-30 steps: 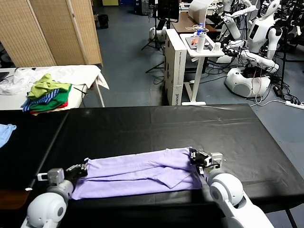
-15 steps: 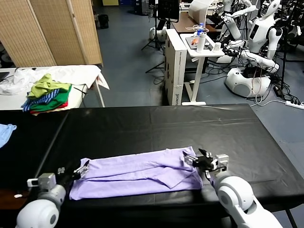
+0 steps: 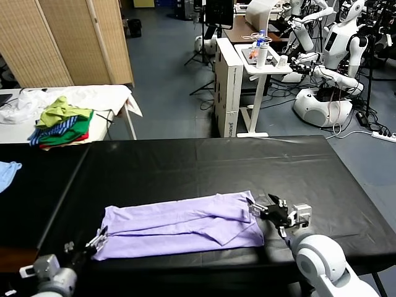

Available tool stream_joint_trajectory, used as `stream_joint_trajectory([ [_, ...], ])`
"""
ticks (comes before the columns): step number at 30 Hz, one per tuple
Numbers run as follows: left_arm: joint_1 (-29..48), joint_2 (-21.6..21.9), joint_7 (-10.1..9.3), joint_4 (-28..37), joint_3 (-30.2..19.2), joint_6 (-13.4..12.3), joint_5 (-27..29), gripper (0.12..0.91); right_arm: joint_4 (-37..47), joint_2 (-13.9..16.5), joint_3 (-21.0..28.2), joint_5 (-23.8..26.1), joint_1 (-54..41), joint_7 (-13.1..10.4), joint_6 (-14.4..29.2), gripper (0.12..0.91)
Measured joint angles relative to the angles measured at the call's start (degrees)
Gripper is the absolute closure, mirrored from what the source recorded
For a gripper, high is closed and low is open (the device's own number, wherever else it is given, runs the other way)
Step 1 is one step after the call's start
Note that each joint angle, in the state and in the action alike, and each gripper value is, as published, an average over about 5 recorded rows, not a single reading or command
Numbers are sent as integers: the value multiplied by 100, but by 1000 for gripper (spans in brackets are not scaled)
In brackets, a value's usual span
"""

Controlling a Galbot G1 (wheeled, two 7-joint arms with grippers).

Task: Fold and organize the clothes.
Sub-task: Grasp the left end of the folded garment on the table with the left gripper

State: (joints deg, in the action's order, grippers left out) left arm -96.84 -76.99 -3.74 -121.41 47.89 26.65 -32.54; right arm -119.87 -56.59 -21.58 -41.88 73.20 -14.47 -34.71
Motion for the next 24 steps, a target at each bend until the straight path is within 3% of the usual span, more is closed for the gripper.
stream_joint_trajectory([
  [14, 52, -349, 102, 96, -87, -69, -26, 153, -7, -31, -11, -13, -16, -3, 2, 118],
  [20, 66, -390, 162, 138, -134, -106, 5, 329, -13, -76, -3, 3, -13, -4, 2, 118],
  [24, 77, -396, 166, 158, -140, -108, -34, 544, -17, -115, 12, 38, -11, 4, 2, 118],
])
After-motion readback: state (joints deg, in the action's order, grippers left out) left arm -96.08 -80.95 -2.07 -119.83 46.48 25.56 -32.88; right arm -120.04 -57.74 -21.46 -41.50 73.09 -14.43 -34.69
